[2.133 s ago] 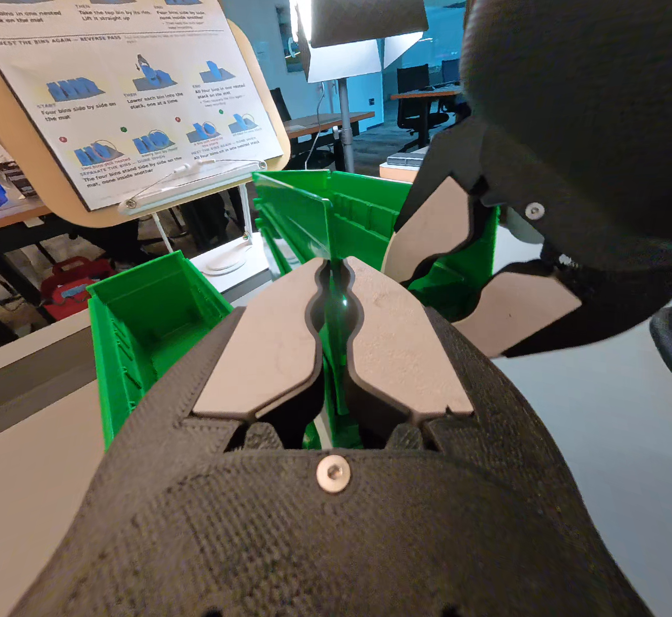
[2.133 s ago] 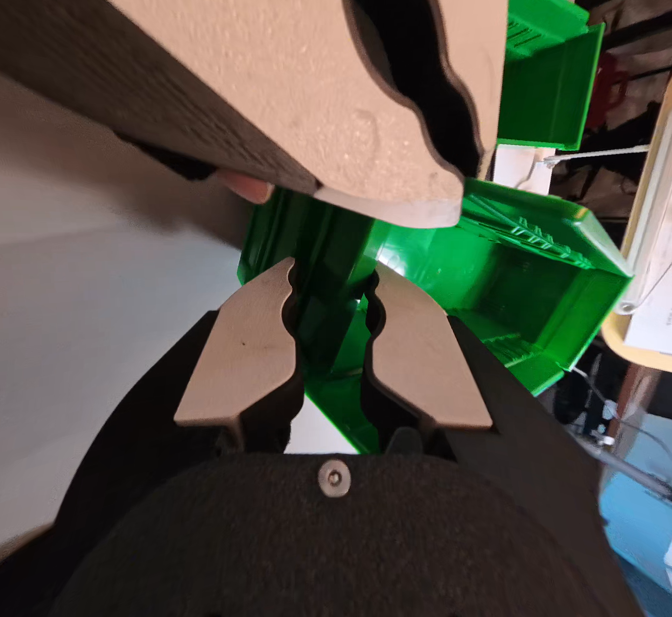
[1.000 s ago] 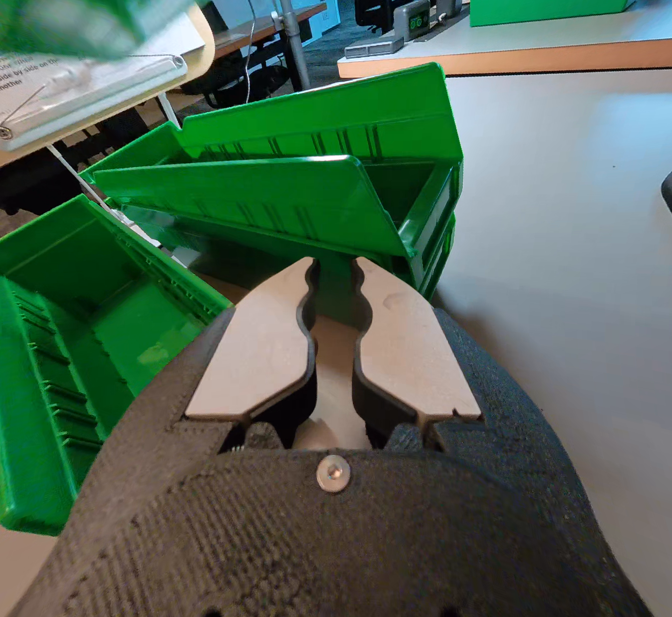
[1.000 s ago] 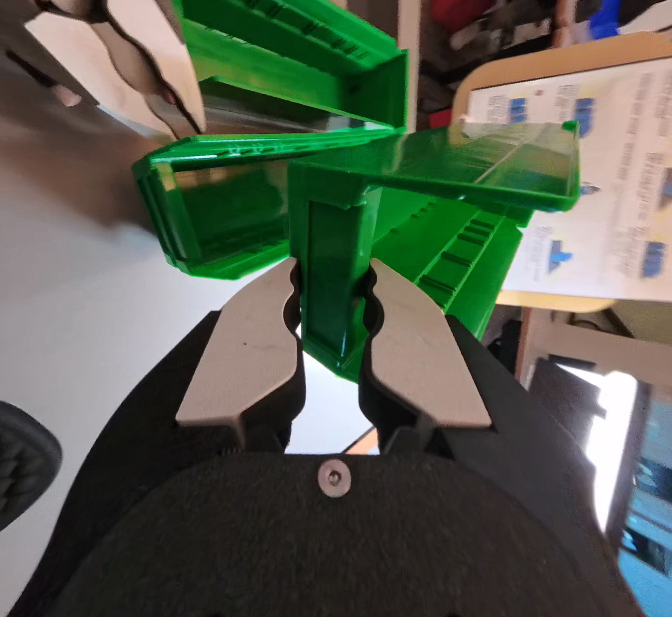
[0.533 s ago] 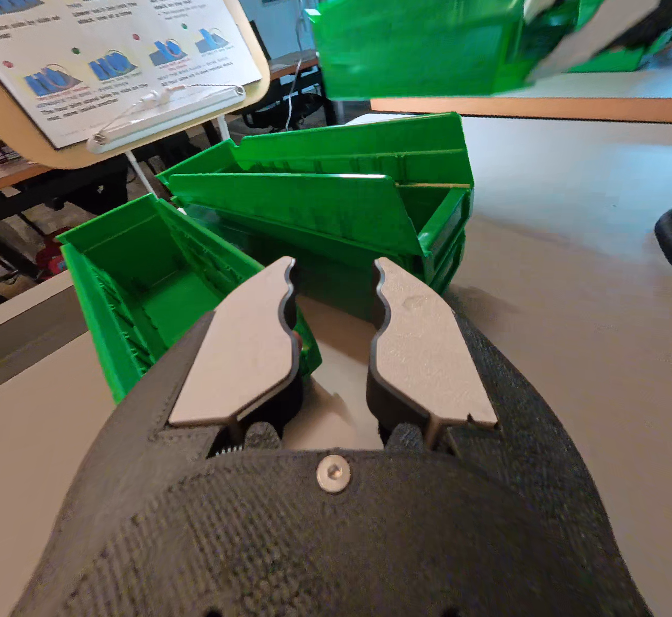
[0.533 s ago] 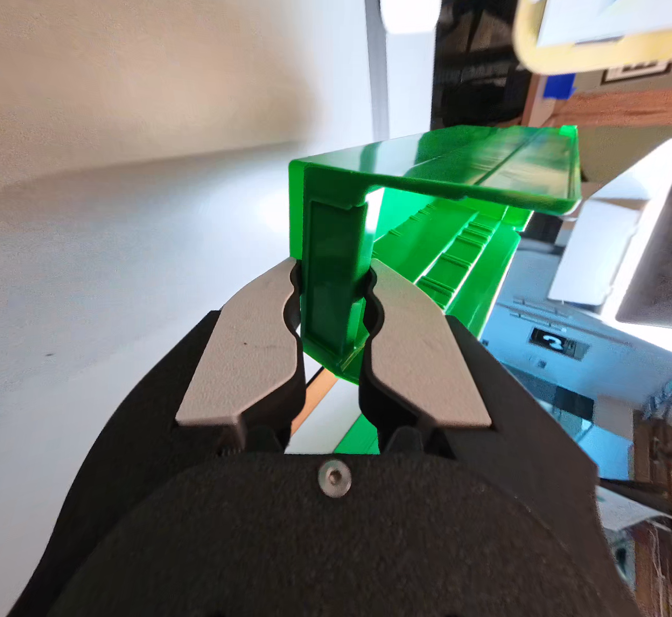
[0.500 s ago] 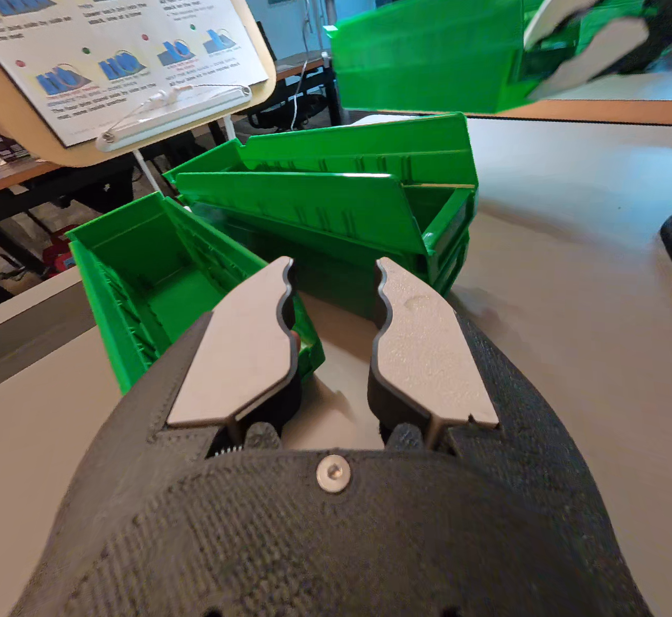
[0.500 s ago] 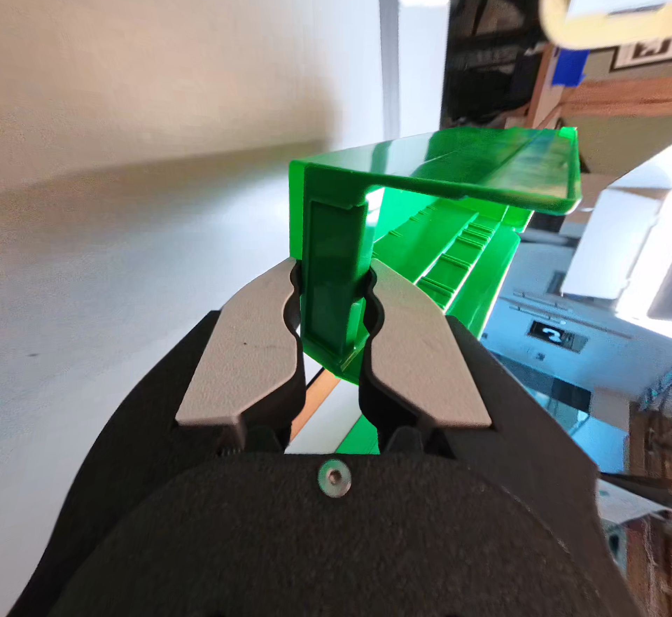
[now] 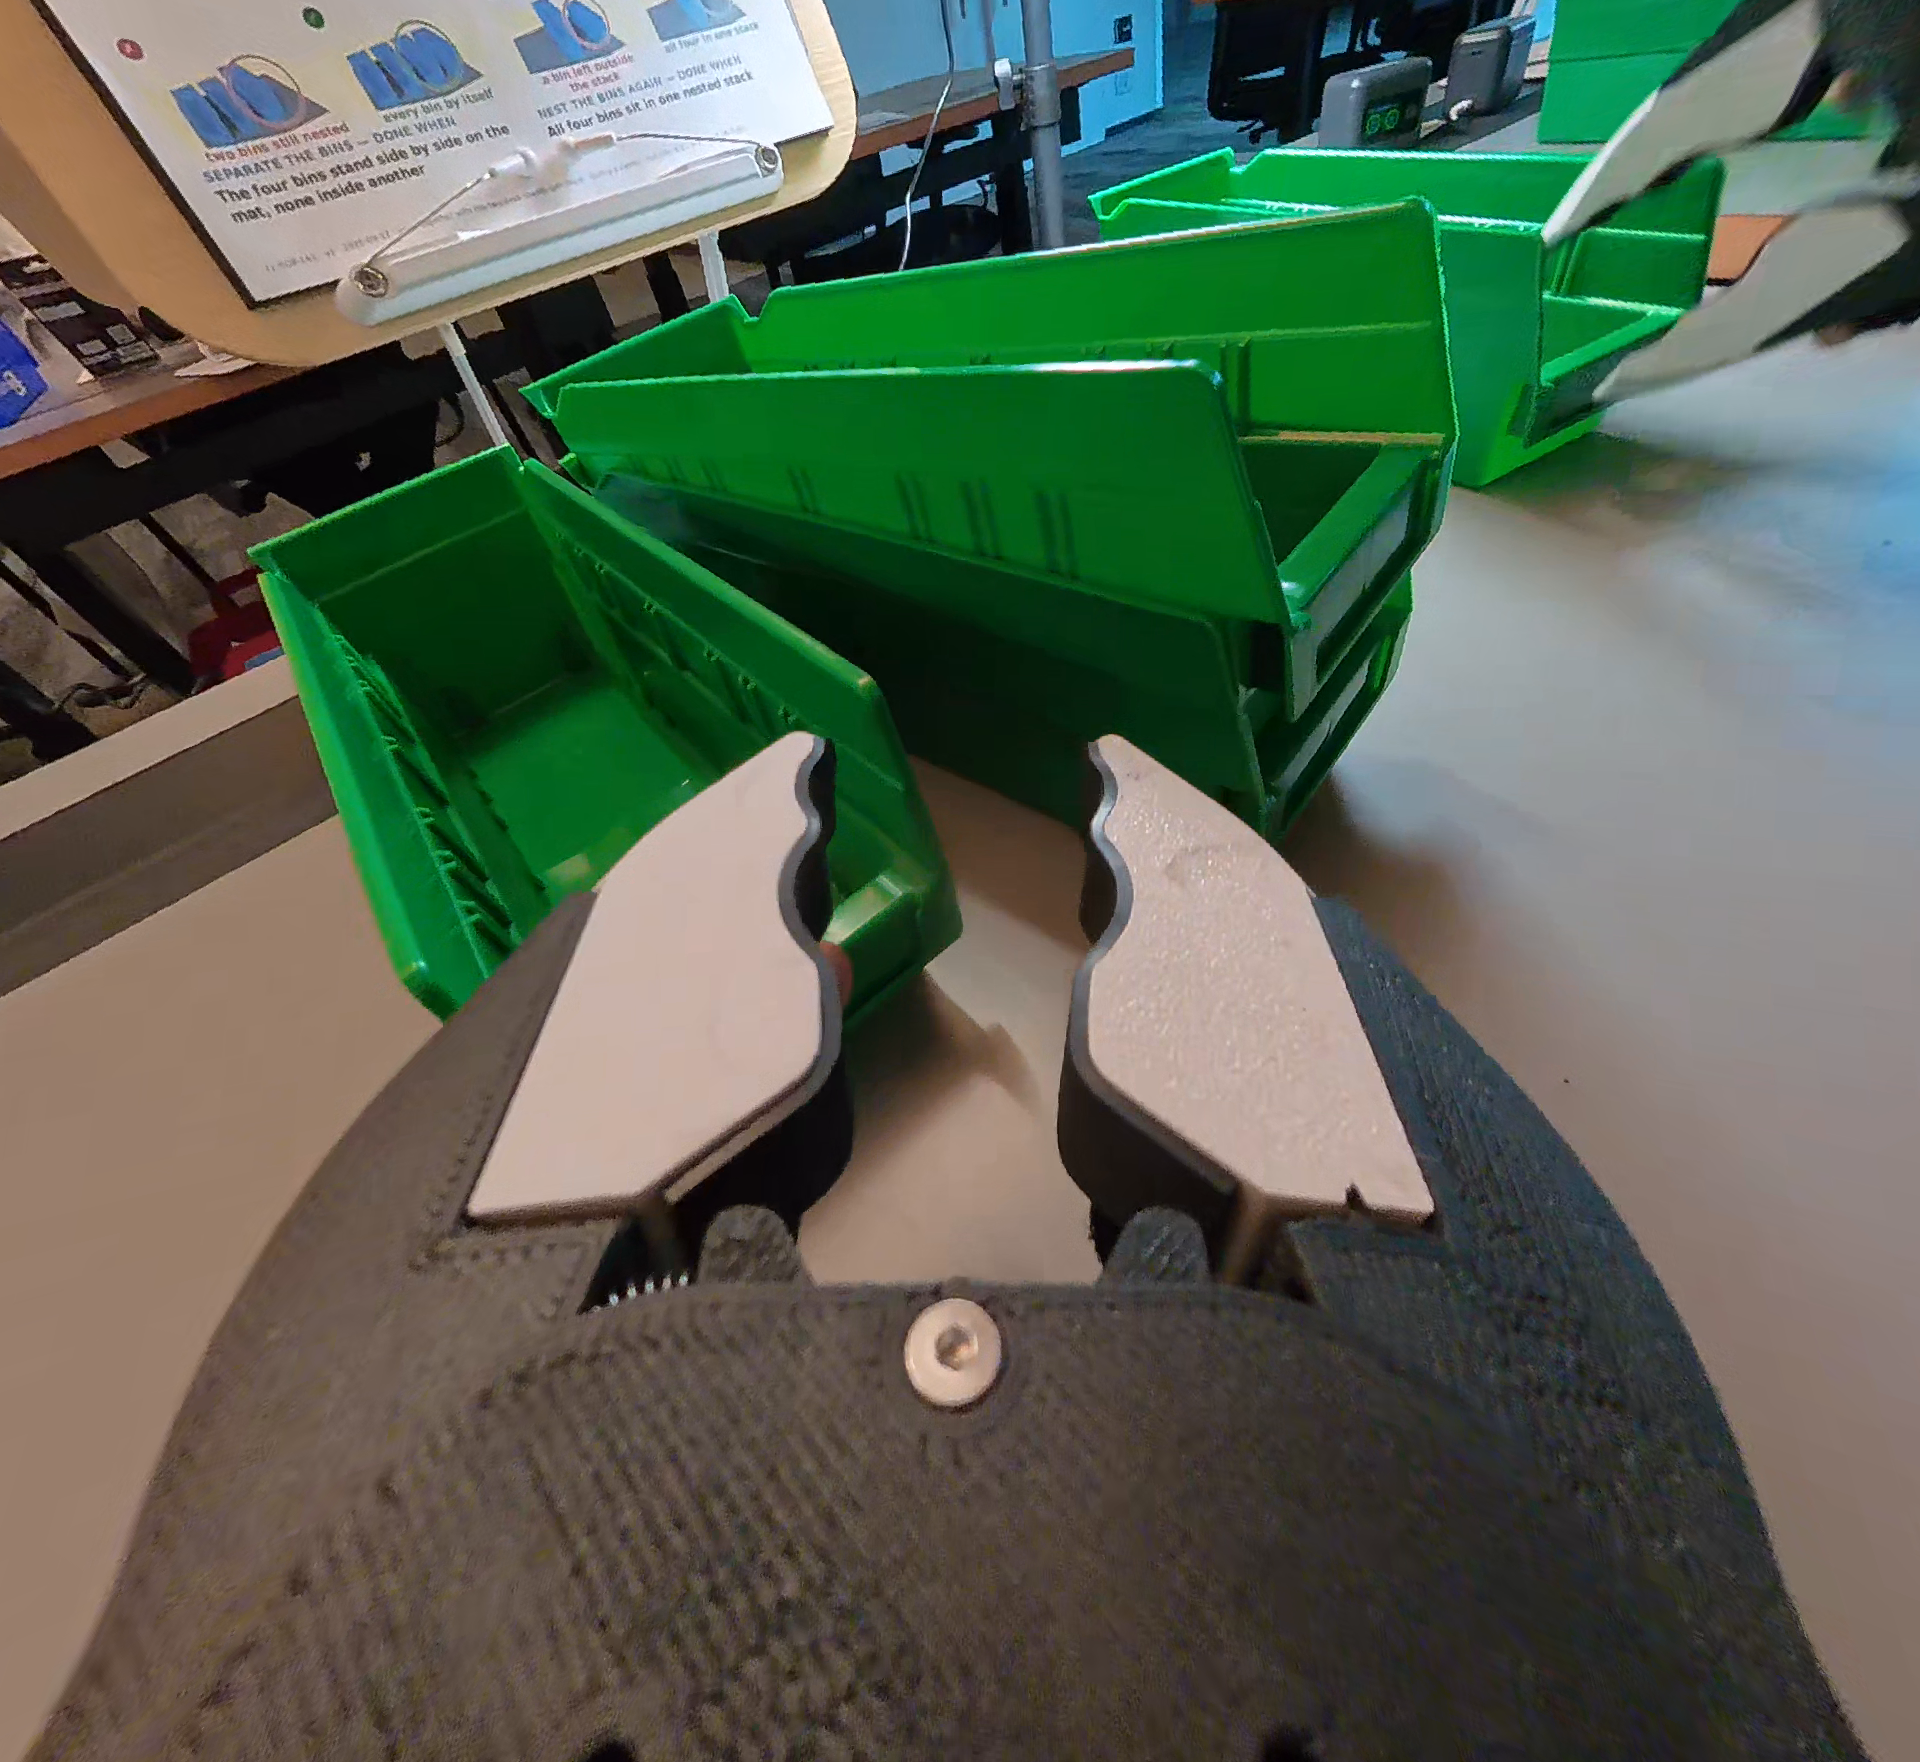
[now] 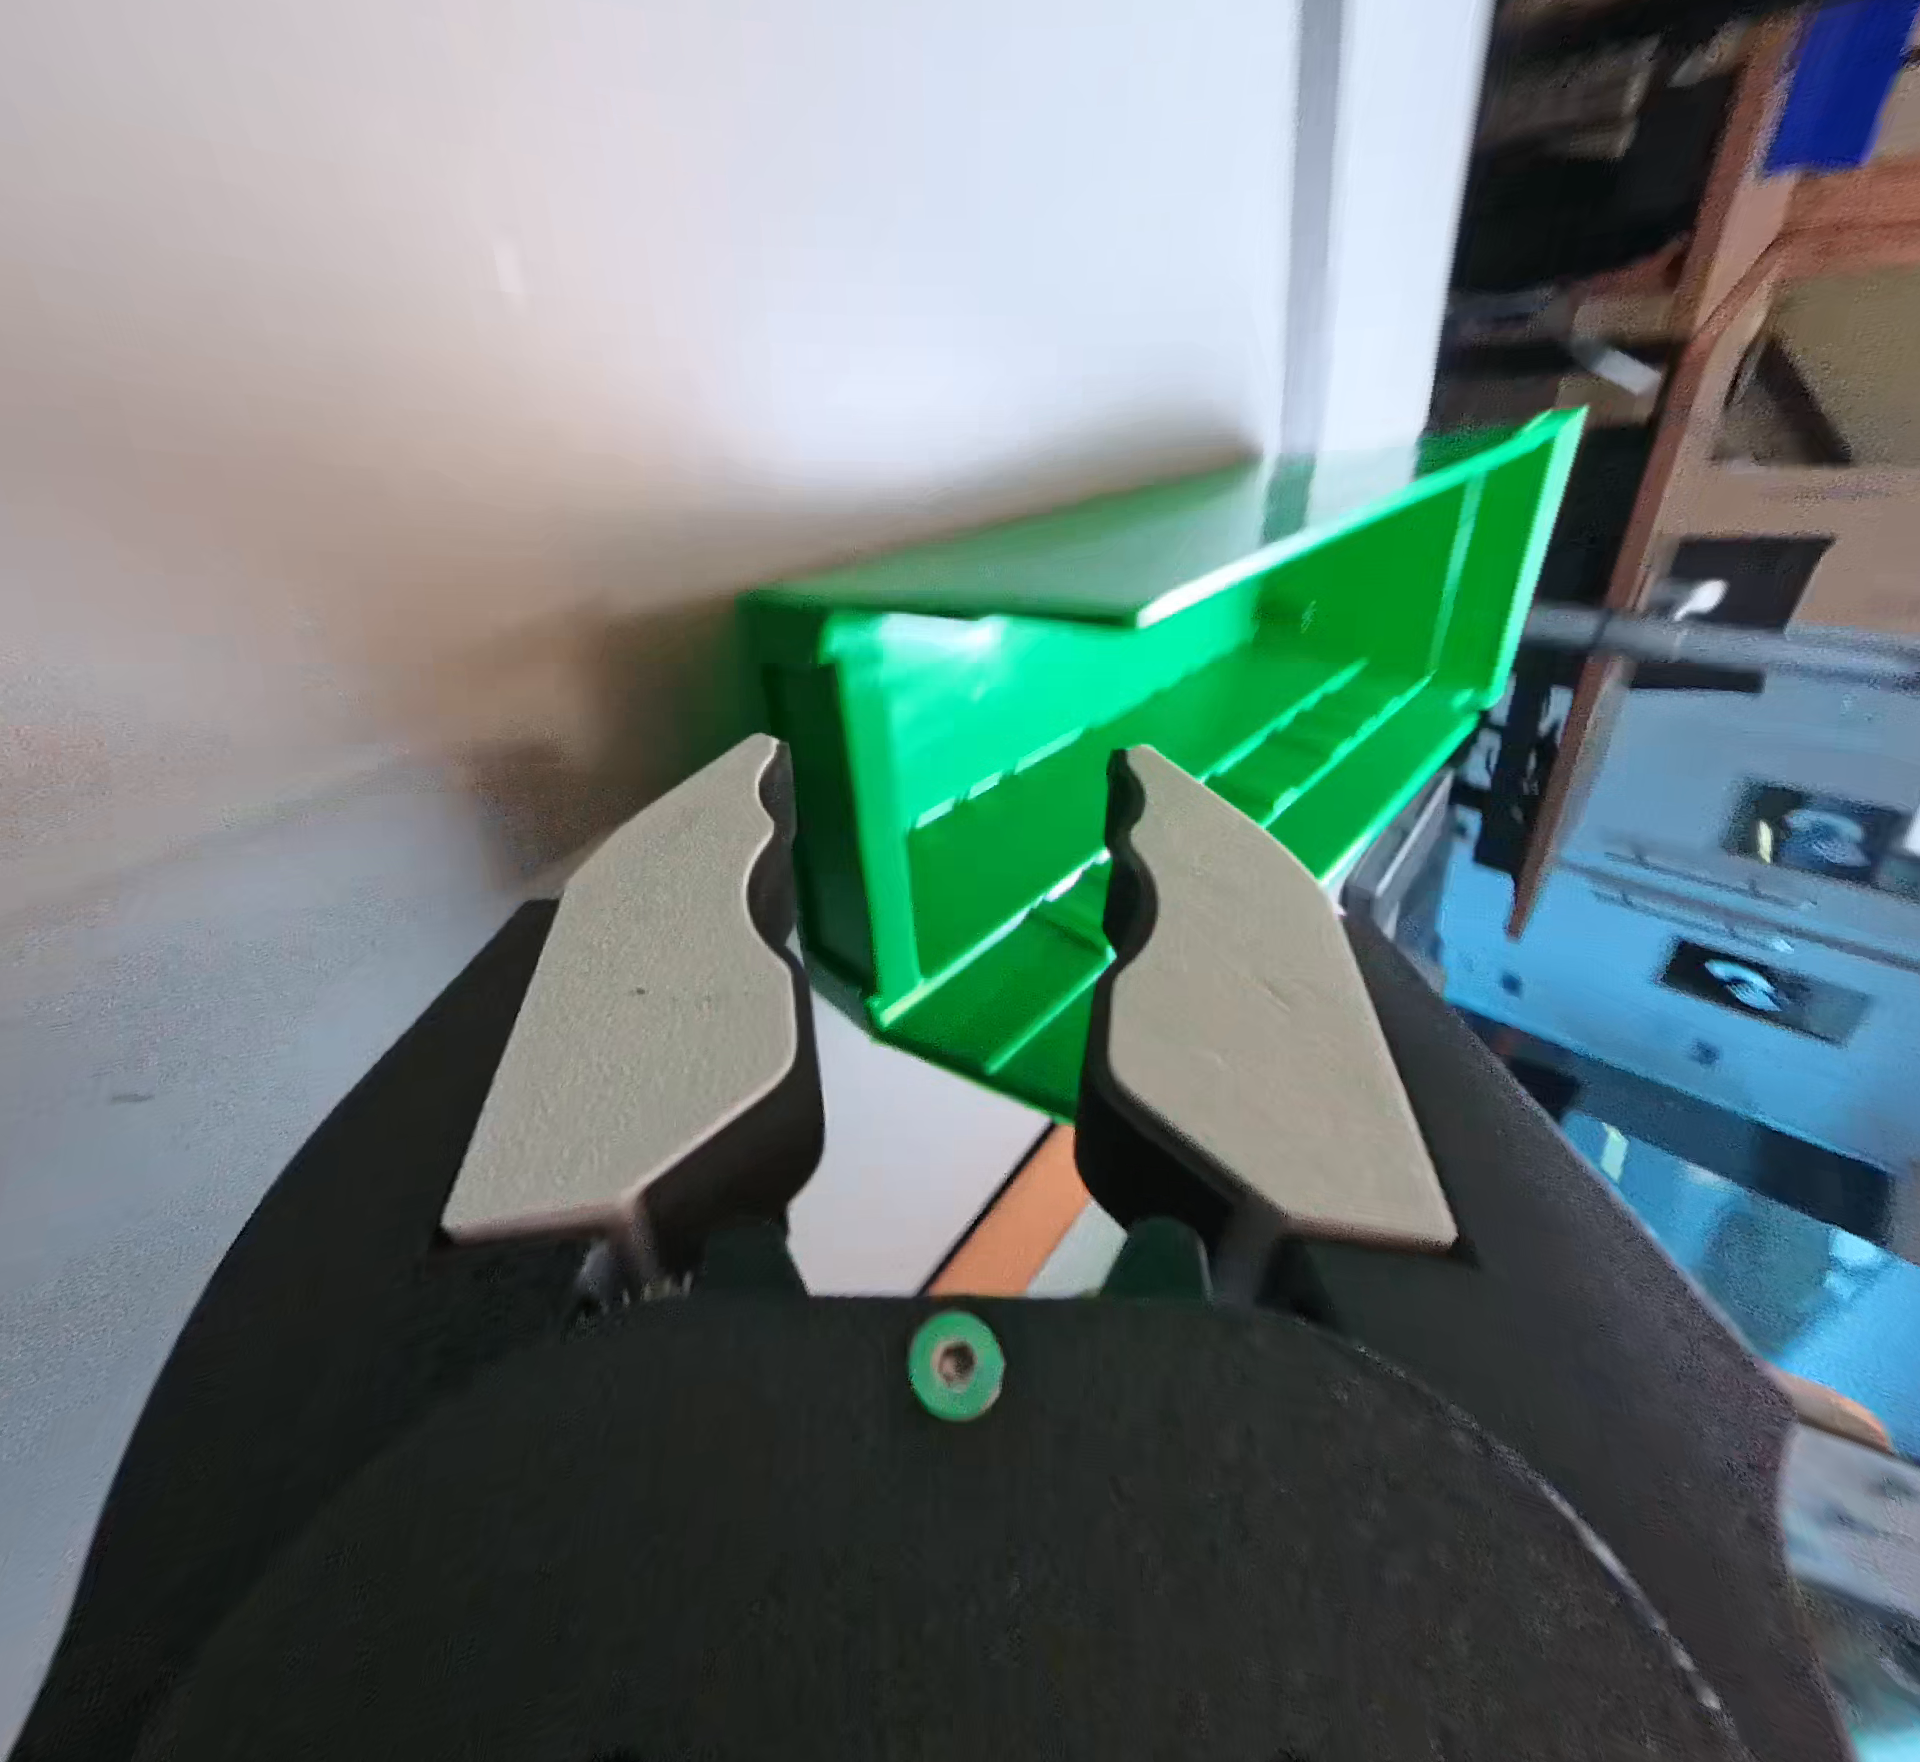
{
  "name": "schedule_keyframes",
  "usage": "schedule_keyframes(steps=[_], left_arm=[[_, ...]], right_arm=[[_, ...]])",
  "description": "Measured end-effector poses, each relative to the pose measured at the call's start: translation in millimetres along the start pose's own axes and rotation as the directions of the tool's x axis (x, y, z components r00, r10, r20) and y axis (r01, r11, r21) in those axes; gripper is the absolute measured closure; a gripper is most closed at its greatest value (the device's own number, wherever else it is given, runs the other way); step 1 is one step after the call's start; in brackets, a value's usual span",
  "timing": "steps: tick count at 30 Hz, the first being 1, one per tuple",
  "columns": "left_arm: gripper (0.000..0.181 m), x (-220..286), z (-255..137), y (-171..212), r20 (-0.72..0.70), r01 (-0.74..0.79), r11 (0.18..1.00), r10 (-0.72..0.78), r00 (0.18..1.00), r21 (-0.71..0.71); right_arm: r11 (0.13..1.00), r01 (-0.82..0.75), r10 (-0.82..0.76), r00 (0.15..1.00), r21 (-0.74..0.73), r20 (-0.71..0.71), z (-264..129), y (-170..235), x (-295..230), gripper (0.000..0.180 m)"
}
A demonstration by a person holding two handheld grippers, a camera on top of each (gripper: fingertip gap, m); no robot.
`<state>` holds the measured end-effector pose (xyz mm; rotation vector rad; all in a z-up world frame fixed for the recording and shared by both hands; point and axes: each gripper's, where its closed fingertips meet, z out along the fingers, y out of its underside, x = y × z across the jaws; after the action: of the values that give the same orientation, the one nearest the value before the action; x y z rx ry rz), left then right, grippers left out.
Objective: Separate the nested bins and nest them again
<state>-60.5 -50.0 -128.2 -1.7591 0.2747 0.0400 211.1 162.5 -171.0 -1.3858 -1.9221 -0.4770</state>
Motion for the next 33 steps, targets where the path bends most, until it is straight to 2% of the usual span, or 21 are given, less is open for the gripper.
schedule_keyframes(steps=[4,7,10,12,17,22,24,27,33], left_arm=[[0.136,-1.4,1.1,4.2,-0.003,0.004,1.000,-0.004,1.000,-0.010],[0.136,-2.2,1.0,5.0,0.005,-0.008,1.000,0.008,1.000,-0.009],[0.136,-2.6,-0.2,6.2,0.010,-0.010,1.000,0.010,1.000,-0.010],[0.136,-3.4,-0.3,8.5,0.015,-0.018,1.000,0.018,1.000,-0.015],[0.136,-2.0,-0.6,10.2,0.012,-0.033,0.999,0.033,0.999,-0.018],[0.137,0.9,-0.6,9.7,0.000,-0.042,0.999,0.042,0.999,-0.015],[0.137,3.2,-0.2,10.6,-0.011,-0.036,0.999,0.036,0.999,-0.019],[0.137,9.3,-0.1,10.7,-0.032,-0.032,0.999,0.031,0.999,-0.017],[0.140,40.0,4.5,9.8,-0.123,-0.057,0.998,0.054,0.991,-0.018]], right_arm=[[0.946,-0.084,0.077,0.996,0.315,0.033,-76.7,-91.9,21.2,0.128],[0.885,-0.007,-0.029,0.997,0.466,0.070,-121.4,-157.6,7.5,0.132],[0.833,0.132,-0.197,0.978,0.537,0.066,-136.3,-208.7,-22.1,0.136],[0.818,0.182,-0.270,0.959,0.545,0.085,-131.6,-231.0,-39.5,0.136],[0.859,0.240,-0.340,0.928,0.452,0.154,-87.6,-245.4,-57.7,0.132],[0.900,0.244,-0.339,0.913,0.360,0.228,-55.9,-237.0,-70.5,0.140],[0.910,0.265,-0.339,0.918,0.319,0.204,-46.6,-233.4,-67.4,0.144],[0.918,0.257,-0.336,0.908,0.301,0.250,-41.4,-230.6,-72.9,0.152],[0.917,0.242,-0.322,0.918,0.316,0.232,-47.5,-236.4,-69.0,0.152]])
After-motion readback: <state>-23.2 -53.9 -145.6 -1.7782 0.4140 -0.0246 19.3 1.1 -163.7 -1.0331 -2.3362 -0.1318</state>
